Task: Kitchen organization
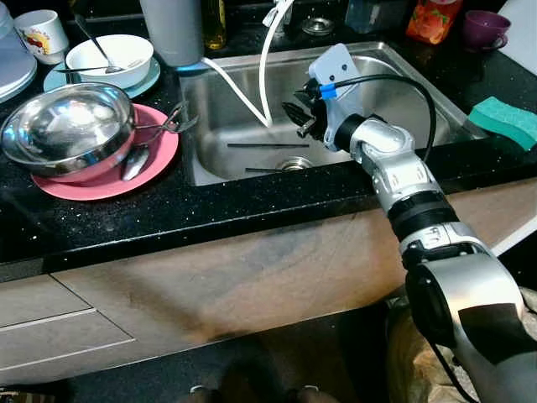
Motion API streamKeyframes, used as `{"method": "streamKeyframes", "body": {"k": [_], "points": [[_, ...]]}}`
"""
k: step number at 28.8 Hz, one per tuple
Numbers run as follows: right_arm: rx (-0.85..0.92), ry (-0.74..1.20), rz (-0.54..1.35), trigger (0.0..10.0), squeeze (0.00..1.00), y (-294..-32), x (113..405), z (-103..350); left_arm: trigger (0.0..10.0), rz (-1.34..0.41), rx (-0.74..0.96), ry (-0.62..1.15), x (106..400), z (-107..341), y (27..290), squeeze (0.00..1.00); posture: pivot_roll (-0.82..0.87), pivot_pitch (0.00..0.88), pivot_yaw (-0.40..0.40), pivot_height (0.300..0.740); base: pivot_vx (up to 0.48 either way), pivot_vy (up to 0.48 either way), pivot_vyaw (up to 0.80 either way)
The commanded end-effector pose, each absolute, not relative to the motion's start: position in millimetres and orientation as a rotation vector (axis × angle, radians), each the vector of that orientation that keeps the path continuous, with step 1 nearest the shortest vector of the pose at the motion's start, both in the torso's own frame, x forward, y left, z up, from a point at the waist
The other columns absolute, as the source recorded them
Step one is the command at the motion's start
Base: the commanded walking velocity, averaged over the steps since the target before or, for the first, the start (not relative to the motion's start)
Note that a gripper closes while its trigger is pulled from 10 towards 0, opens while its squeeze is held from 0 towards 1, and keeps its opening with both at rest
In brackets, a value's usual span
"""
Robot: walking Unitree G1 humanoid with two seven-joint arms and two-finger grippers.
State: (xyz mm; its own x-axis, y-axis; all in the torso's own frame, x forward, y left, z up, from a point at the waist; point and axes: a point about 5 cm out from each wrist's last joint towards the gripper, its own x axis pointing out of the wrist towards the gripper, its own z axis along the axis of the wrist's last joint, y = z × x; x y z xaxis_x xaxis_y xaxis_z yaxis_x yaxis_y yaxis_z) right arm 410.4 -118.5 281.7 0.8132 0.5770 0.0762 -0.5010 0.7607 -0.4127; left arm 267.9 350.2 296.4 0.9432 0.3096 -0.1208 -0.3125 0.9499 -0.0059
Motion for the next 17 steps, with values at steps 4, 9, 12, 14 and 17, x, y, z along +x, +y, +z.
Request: {"method": "streamKeyframes", "body": {"k": [4,9,12,14,17], "points": [[-0.390,-0.227,0.599,10.0,0.00,-118.3,409.3,287.2,10.0,0.289,-0.068,0.116,270.0,296.4,344.4,0.00,0.09,0.144,-0.001,0.740,0.000,0.000,0.00],[-0.391,-0.229,0.603,10.0,0.00,-117.9,409.3,288.4,10.0,0.321,-0.089,0.170,269.9,291.9,347.3,0.00,0.09,0.145,-0.001,0.740,0.000,0.000,0.00],[-0.391,-0.233,0.606,10.0,0.00,-117.3,409.2,290.1,10.0,0.325,-0.069,0.164,269.2,293.3,348.6,0.00,0.09,0.146,-0.001,0.740,0.000,0.000,0.00],[-0.386,-0.238,0.609,10.0,0.00,-116.9,409.1,291.6,10.0,0.326,-0.033,0.132,268.6,298.6,348.6,0.00,0.09,0.147,-0.002,0.740,0.000,0.000,0.00],[-0.377,-0.242,0.617,10.0,0.00,-115.6,408.7,292.8,10.0,0.401,0.089,0.066,266.4,312.2,353.2,0.00,0.09,0.149,-0.004,0.740,0.000,0.000,0.00]]}}
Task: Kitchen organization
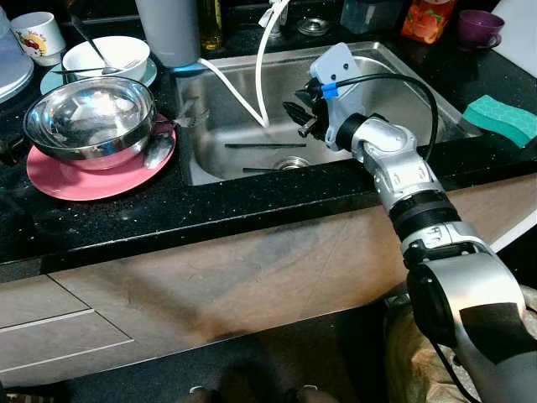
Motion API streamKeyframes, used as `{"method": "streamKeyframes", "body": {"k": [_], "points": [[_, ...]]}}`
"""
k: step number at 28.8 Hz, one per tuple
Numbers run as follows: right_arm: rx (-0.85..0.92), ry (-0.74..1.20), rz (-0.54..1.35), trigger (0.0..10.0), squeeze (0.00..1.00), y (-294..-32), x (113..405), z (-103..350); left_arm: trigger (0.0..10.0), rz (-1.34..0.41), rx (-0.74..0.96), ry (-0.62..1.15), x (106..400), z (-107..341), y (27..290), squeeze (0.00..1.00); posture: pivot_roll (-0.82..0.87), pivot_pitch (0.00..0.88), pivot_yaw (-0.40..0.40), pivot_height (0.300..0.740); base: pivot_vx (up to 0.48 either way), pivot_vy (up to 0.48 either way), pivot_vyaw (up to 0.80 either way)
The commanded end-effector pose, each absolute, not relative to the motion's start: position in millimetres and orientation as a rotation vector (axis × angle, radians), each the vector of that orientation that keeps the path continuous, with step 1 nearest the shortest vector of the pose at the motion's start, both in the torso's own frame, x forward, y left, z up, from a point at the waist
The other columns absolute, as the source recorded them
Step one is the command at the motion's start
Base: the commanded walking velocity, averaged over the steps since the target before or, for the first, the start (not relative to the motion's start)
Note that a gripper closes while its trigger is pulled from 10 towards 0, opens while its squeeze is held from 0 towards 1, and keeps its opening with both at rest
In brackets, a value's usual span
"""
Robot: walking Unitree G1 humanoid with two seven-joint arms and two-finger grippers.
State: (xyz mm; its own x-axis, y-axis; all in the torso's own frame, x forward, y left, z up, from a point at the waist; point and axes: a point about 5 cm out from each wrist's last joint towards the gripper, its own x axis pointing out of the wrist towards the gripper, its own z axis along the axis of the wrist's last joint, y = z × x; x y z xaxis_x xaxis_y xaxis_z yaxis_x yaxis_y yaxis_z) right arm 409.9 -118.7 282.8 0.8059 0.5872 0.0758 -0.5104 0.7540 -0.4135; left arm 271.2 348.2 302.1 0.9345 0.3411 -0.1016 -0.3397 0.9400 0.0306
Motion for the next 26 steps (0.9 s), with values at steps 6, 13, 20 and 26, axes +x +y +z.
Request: {"method": "streamKeyframes", "body": {"k": [6,13,20,26], "points": [[-0.355,-0.240,0.632,10.0,0.00,-112.3,408.3,293.0,10.0,0.443,0.141,-0.057,265.8,330.9,354.4,0.00,0.09,0.150,-0.005,0.740,0.000,0.000,0.00],[-0.332,-0.234,0.645,10.0,0.00,-108.6,407.8,291.8,10.0,0.331,0.093,-0.157,270.1,335.4,345.5,0.00,0.09,0.151,-0.006,0.740,0.000,0.000,0.00],[-0.326,-0.235,0.646,10.0,0.00,-108.1,407.6,291.5,10.0,0.201,-0.062,-0.164,283.0,328.1,330.9,0.00,0.09,0.153,-0.009,0.740,0.000,0.000,0.00],[-0.331,-0.236,0.654,10.0,0.00,-106.9,407.3,291.7,10.0,0.175,-0.067,-0.087,302.5,316.1,326.4,0.00,0.08,0.158,-0.005,0.740,0.000,0.000,0.00]]}}
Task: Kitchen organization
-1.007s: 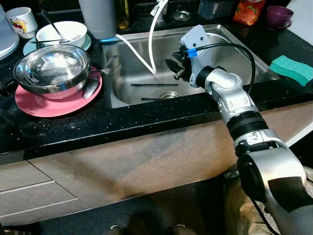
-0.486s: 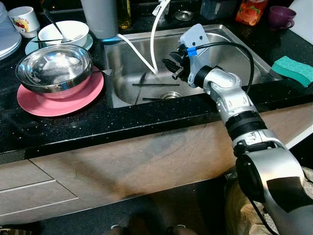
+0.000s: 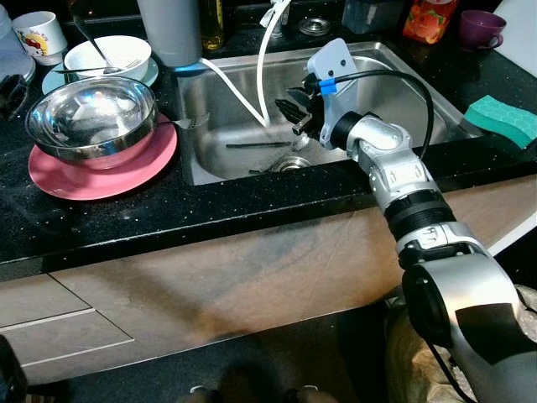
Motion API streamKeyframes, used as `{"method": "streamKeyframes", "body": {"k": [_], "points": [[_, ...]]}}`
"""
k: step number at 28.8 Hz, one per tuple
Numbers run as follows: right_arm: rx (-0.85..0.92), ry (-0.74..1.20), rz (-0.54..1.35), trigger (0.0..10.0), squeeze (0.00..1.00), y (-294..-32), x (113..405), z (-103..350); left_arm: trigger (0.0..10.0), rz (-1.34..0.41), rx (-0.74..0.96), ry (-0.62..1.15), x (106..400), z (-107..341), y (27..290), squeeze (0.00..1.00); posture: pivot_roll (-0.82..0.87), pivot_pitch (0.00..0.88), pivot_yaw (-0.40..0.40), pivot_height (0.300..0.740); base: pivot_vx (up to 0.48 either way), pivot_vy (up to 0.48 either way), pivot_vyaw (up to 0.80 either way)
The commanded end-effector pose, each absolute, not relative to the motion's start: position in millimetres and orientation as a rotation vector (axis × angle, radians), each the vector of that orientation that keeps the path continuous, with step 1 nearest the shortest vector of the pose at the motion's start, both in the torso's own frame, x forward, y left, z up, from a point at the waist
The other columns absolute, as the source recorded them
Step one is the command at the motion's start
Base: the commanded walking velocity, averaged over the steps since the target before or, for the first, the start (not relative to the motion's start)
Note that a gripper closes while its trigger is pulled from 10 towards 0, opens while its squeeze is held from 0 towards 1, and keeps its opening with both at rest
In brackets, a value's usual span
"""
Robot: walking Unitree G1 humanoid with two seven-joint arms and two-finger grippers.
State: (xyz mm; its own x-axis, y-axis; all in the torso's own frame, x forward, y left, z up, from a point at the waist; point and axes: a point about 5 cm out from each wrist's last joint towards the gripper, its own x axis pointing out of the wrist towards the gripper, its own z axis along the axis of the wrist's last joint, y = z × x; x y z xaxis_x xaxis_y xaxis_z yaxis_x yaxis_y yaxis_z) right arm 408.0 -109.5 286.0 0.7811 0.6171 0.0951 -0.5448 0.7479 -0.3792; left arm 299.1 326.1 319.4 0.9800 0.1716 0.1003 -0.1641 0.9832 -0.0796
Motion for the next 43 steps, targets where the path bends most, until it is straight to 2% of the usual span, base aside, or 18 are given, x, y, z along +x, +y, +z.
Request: {"method": "streamKeyframes", "body": {"k": [1,7,16,24,33,34,35,37,38,43], "points": [[-0.332,-0.235,0.655,10.0,0.00,-106.9,407.3,291.7,10.0,0.184,-0.064,-0.072,304.5,314.9,327.1,0.00,0.08,0.158,-0.005,0.740,0.000,0.000,0.00],[-0.335,-0.230,0.653,10.0,0.00,-110.6,407.6,293.0,10.0,0.290,-0.089,0.048,313.6,311.1,337.9,0.00,0.07,0.161,0.000,0.740,0.000,0.000,0.00],[-0.350,-0.232,0.650,10.0,0.00,-112.5,408.0,296.7,10.0,0.247,-0.122,0.134,323.5,315.3,335.8,0.00,0.07,0.158,0.000,0.740,0.000,0.000,0.00],[-0.359,-0.235,0.649,10.0,0.00,-113.4,408.3,301.7,10.0,0.181,-0.074,0.315,329.7,320.8,329.8,0.00,0.07,0.146,0.003,0.740,0.000,0.000,0.00],[-0.360,-0.233,0.650,10.0,0.00,-113.9,408.4,302.2,10.0,0.154,-0.062,0.361,328.6,322.9,330.6,0.00,0.07,0.139,0.006,0.740,0.000,0.000,0.00],[-0.360,-0.233,0.650,10.0,0.00,-113.8,408.4,302.2,4.6,0.154,-0.059,0.368,328.6,323.2,331.4,0.00,0.07,0.139,0.006,0.740,0.000,0.000,0.00],[-0.360,-0.234,0.650,10.0,0.00,-113.7,408.4,302.4,1.2,0.155,-0.058,0.373,328.5,323.3,332.0,0.00,0.07,0.139,0.004,0.740,0.000,0.000,0.00],[-0.359,-0.234,0.650,10.0,0.00,-113.6,408.5,302.6,1.2,0.154,-0.055,0.379,328.5,323.7,332.7,0.00,0.07,0.139,0.004,0.740,0.000,0.000,0.00],[-0.359,-0.234,0.650,10.0,0.00,-113.5,408.5,302.7,0.0,0.156,-0.054,0.377,328.4,324.1,333.0,0.00,0.07,0.140,0.004,0.740,0.000,0.000,0.00],[-0.356,-0.236,0.649,10.0,0.00,-112.8,408.8,303.1,0.0,0.163,-0.052,0.367,327.9,326.5,334.5,0.00,0.07,0.141,0.004,0.740,0.000,0.000,0.00]]}}
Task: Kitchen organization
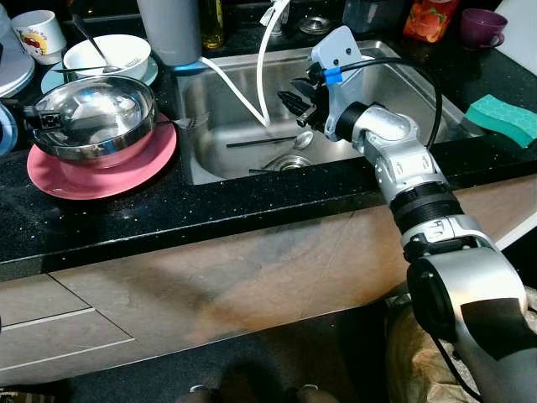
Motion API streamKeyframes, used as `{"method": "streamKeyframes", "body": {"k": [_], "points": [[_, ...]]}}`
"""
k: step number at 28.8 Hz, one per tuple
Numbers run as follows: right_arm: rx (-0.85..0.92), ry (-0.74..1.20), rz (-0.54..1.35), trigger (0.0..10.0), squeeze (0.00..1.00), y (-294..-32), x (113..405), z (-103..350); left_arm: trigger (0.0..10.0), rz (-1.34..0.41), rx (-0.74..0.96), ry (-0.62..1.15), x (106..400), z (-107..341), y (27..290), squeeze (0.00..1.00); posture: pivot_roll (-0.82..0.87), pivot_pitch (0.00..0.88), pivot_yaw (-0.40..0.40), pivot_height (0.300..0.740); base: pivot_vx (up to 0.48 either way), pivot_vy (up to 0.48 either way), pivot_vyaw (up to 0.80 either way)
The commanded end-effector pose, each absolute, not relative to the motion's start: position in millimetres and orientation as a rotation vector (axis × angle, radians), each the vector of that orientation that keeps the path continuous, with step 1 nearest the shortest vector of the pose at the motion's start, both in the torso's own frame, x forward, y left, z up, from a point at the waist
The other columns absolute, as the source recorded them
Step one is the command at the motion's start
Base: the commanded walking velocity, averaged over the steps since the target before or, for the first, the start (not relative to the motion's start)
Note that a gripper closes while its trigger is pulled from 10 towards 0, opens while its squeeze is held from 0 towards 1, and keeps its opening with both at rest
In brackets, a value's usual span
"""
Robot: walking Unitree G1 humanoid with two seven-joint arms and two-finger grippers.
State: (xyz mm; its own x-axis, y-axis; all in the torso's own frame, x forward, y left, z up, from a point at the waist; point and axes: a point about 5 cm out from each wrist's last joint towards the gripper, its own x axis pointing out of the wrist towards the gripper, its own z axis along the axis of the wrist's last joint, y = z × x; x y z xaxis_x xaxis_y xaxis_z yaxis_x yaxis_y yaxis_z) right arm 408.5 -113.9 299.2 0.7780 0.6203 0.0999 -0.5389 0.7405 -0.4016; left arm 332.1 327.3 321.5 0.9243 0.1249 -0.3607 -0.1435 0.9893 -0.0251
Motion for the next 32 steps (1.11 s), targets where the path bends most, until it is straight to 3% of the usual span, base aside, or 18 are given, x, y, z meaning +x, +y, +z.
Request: {"method": "streamKeyframes", "body": {"k": [1,12,22,24,28,32], "points": [[-0.355,-0.236,0.649,10.0,0.00,-112.7,408.8,303.0,0.0,0.163,-0.052,0.368,327.7,326.6,334.8,0.00,0.07,0.141,0.004,0.740,0.000,0.000,0.00],[-0.349,-0.235,0.648,10.0,0.00,-113.1,408.8,303.0,0.0,0.157,-0.054,0.371,326.2,327.6,336.3,0.00,0.07,0.142,0.006,0.740,0.000,0.000,0.00],[-0.335,-0.250,0.644,10.0,0.00,-113.9,408.8,307.0,0.0,0.197,0.008,0.249,318.5,348.1,346.1,0.00,0.07,0.146,0.008,0.740,0.000,0.000,0.00],[-0.329,-0.257,0.644,10.0,0.00,-113.9,408.6,309.0,0.0,0.196,0.111,0.099,315.9,366.9,346.1,0.00,0.07,0.147,0.007,0.740,0.000,0.000,0.00],[-0.312,-0.274,0.643,10.0,0.00,-113.8,408.0,312.9,0.0,0.160,0.113,-0.114,310.7,398.7,335.9,0.00,0.07,0.145,0.005,0.740,0.000,0.000,0.00],[-0.271,-0.316,0.622,10.0,0.00,-112.5,406.9,319.4,0.0,-0.094,0.075,-0.381,309.2,412.1,293.3,0.00,0.07,0.142,0.008,0.740,0.000,0.000,0.00]]}}
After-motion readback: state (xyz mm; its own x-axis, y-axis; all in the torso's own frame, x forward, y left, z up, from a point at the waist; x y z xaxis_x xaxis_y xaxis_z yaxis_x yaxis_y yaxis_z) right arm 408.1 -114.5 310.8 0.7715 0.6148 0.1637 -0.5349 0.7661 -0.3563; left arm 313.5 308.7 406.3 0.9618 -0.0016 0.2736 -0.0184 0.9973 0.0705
